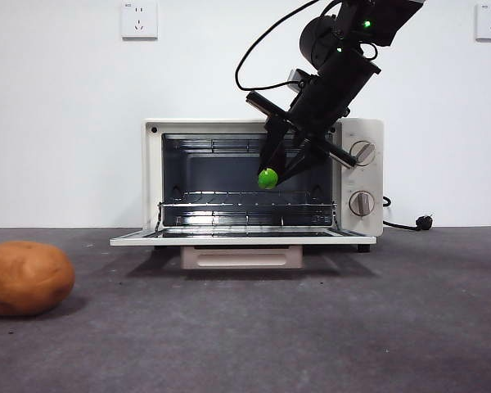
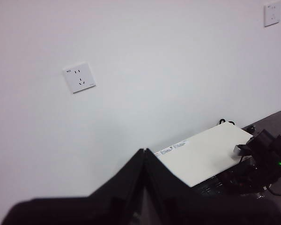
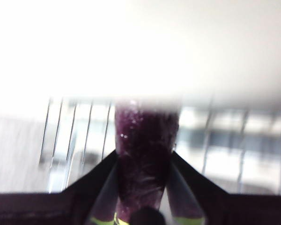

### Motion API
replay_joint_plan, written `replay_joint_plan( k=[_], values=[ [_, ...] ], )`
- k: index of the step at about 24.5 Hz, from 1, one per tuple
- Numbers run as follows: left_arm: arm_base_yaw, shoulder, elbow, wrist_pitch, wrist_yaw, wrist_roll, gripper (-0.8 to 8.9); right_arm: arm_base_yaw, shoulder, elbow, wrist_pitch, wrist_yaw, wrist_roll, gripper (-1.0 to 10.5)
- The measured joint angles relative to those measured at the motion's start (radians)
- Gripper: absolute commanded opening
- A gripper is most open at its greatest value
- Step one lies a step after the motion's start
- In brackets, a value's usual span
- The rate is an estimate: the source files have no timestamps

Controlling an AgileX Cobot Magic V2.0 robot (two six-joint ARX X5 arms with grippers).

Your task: Take the eggplant from the table,put the eggplant in the oven

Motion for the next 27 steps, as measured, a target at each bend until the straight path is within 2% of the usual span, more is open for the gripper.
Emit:
replay_joint_plan(
  k=[4,9,13,27],
  values=[
    [0.000,0.000,0.000,0.000,0.000,0.000,-0.05,-0.003,0.000,0.002,0.009,0.065,0.003,0.1],
    [0.000,0.000,0.000,0.000,0.000,0.000,-0.05,-0.002,0.000,0.002,0.007,0.104,0.003,3.5],
    [0.000,0.000,0.000,0.000,0.000,0.000,-0.05,-0.003,0.000,0.002,0.015,0.134,0.005,3.6],
    [0.000,0.000,-0.019,-0.001,0.000,0.000,-0.05,-0.005,0.000,0.002,0.005,0.139,0.007,3.6]
  ],
)
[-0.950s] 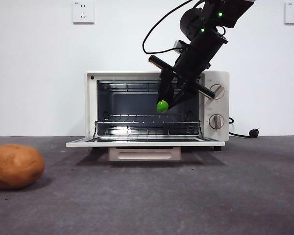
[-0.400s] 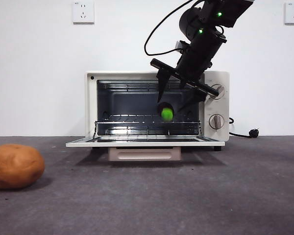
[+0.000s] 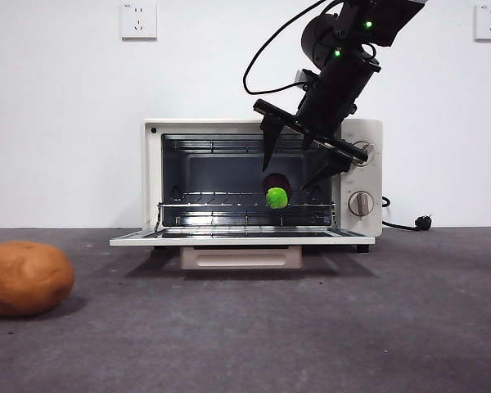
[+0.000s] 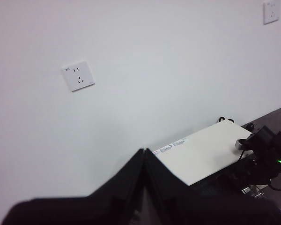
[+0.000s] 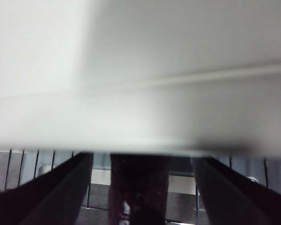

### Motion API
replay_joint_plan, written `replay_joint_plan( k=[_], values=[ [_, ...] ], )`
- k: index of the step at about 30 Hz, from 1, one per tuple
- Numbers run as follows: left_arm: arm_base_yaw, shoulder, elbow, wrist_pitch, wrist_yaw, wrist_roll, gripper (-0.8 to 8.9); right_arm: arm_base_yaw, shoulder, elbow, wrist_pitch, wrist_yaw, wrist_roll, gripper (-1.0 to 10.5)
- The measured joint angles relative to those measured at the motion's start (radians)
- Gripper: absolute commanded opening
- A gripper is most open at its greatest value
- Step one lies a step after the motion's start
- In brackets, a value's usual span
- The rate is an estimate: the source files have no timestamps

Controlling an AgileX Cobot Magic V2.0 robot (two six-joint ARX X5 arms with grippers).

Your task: Take the eggplant from the table,put the eggplant in the oven

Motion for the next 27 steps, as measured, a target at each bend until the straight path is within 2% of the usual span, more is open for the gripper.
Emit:
replay_joint_plan(
  k=[2,16,27],
  values=[
    [0.000,0.000,-0.013,0.000,0.000,0.000,-0.05,0.000,0.000,0.001,0.000,0.000,0.000,3.9],
    [0.000,0.003,-0.043,-0.002,0.000,0.000,-0.05,0.000,-0.029,0.003,-0.087,-0.025,-0.009,3.9],
    [0.000,0.000,-0.043,-0.002,0.000,0.000,-0.05,0.001,-0.311,0.004,-0.170,-0.025,-0.095,3.8]
  ],
)
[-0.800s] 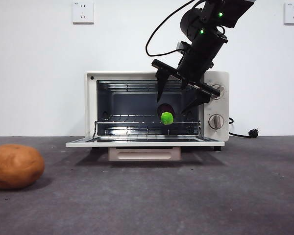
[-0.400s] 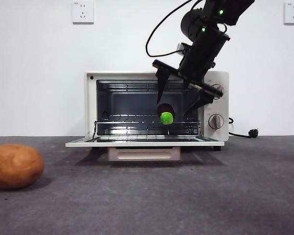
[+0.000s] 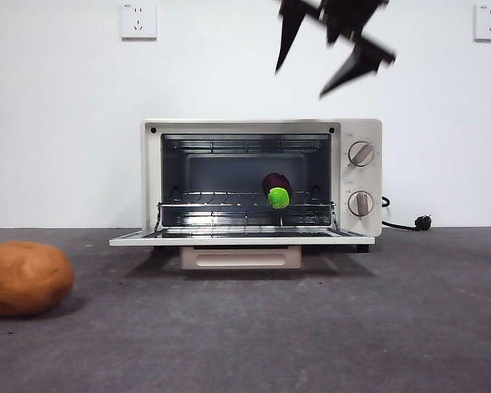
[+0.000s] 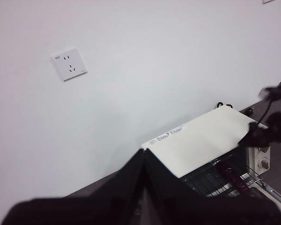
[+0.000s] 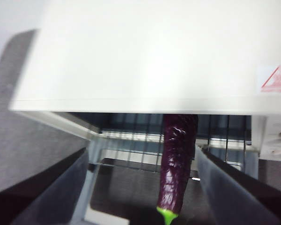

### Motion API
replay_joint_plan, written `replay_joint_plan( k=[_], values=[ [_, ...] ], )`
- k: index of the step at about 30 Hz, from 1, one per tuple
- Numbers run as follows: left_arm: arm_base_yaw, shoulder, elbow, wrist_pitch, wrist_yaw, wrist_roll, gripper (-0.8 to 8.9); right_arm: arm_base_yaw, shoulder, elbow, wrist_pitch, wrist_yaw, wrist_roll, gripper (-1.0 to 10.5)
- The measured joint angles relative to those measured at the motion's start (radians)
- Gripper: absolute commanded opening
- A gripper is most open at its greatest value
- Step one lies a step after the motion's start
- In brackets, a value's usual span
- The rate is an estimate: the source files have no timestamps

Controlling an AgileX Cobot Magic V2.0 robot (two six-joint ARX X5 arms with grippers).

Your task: Take the eggplant from the table,put the eggplant in the oven

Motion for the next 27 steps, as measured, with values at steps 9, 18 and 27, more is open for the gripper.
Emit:
replay_joint_plan(
  k=[9,18,27],
  values=[
    [0.000,0.004,0.000,0.000,0.000,0.000,-0.05,0.000,-0.280,0.001,-0.127,0.000,-0.121,3.8],
    [0.000,0.028,0.000,0.000,0.000,0.000,-0.05,0.000,-0.539,0.002,-0.249,0.050,-0.222,3.8],
    [0.000,0.068,0.000,0.000,0.000,0.000,-0.05,0.000,-0.692,0.002,-0.383,0.053,-0.277,3.7]
  ],
)
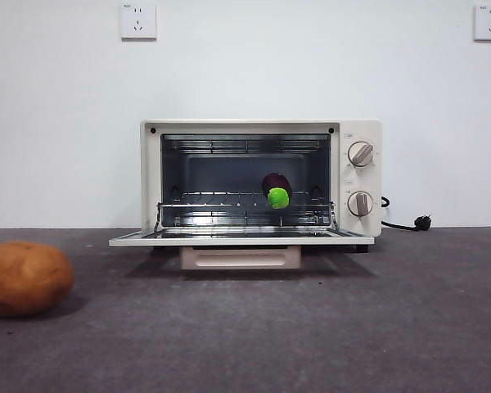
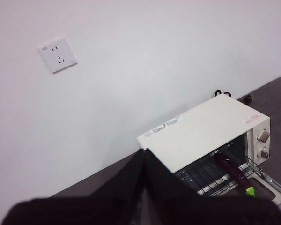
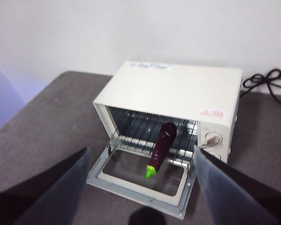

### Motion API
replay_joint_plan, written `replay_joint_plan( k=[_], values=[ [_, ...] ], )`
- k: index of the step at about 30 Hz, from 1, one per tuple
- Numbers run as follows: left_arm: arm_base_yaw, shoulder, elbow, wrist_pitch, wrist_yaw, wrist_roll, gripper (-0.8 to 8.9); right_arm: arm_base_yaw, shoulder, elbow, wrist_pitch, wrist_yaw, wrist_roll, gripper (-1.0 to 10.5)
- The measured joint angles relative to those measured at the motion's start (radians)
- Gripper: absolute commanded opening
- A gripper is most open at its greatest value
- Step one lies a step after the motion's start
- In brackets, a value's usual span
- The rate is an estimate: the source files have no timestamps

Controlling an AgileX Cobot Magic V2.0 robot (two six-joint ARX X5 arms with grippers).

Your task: Take the eggplant from the table,put the eggplant in the oven

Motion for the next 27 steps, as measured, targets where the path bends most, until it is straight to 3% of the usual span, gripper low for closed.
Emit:
replay_joint_plan(
  k=[2,6,13,16,22,27],
  values=[
    [0.000,0.006,0.000,0.000,0.000,0.000,-0.05,0.000,-0.021,0.000,0.000,0.000,-0.003,3.5],
    [0.000,0.013,0.000,0.000,0.000,0.000,-0.05,0.000,-0.048,0.000,-0.013,0.008,-0.011,1.5],
    [0.016,0.034,-0.006,0.001,0.000,0.000,-0.05,0.000,-0.051,0.000,-0.053,0.008,-0.034,-0.1],
    [0.056,0.032,-0.043,0.001,0.007,0.000,-0.06,0.000,-0.052,0.000,-0.063,0.008,-0.040,-0.1],
    [0.201,0.027,-0.172,0.005,0.161,-0.001,-0.05,0.000,-0.076,0.000,-0.069,0.008,-0.042,-0.1],
    [0.372,0.027,-0.311,0.092,0.368,-0.008,-0.05,0.000,-0.104,0.000,-0.084,0.008,-0.042,-0.1]
  ],
)
